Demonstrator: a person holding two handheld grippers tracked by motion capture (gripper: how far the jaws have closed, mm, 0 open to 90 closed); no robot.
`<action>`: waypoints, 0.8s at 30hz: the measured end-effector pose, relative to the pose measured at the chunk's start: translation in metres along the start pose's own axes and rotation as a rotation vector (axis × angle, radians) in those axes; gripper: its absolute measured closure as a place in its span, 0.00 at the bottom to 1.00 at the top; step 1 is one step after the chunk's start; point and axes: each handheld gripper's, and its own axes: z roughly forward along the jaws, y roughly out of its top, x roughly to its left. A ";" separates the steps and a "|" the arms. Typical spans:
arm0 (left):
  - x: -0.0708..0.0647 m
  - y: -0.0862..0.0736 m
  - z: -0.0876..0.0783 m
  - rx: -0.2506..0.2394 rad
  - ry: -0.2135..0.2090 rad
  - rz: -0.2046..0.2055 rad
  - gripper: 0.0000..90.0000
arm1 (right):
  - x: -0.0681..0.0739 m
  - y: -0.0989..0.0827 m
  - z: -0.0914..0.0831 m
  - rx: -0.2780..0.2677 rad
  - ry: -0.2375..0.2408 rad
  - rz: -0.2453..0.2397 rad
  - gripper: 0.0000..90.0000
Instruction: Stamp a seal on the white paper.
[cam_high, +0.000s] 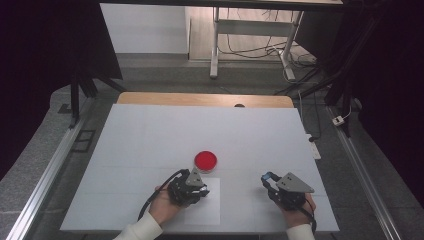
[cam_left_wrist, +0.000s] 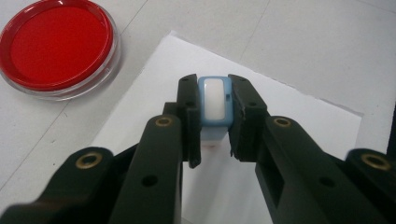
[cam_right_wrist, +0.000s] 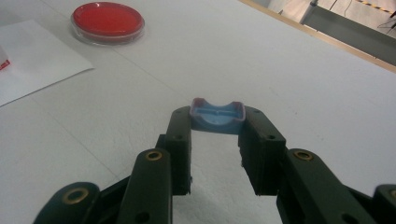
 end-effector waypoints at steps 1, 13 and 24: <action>0.000 0.000 0.000 0.000 0.000 -0.001 0.84 | 0.000 0.000 0.000 0.000 0.000 0.000 0.72; 0.005 0.001 -0.005 -0.029 -0.037 -0.057 0.84 | -0.002 0.000 -0.001 0.001 -0.001 0.001 0.72; 0.007 0.005 -0.022 -0.095 -0.036 -0.073 0.84 | -0.001 0.000 -0.001 0.001 -0.002 0.000 0.72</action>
